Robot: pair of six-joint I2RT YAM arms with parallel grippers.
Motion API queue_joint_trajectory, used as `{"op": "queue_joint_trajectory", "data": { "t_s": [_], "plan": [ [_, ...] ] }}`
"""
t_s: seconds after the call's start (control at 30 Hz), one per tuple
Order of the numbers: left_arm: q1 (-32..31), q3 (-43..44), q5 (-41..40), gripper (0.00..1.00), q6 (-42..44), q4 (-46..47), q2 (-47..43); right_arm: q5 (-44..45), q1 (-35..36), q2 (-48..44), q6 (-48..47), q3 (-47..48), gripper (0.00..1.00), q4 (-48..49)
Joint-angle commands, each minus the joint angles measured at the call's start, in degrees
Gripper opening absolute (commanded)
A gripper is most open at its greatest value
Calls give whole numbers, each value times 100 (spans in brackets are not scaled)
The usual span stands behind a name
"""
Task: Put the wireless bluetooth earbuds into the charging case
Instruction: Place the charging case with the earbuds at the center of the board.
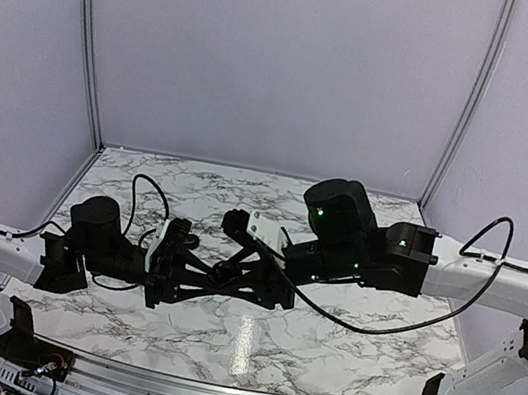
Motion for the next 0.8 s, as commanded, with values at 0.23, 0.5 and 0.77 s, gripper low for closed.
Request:
{"op": "queue_joint_trajectory", "data": {
  "t_s": [0.23,0.5,0.77],
  "plan": [
    [316,256,-602,0,-793,166,-21,561,602,184,-513,215,41,-450],
    [526,297,-815,0,-1093,158,363,1013,375,-13,-192,51,63,-61],
    [765,427,-1359,0,-1402,-182,1070,1567,-483,-665,314,-377,77,636]
  ]
}}
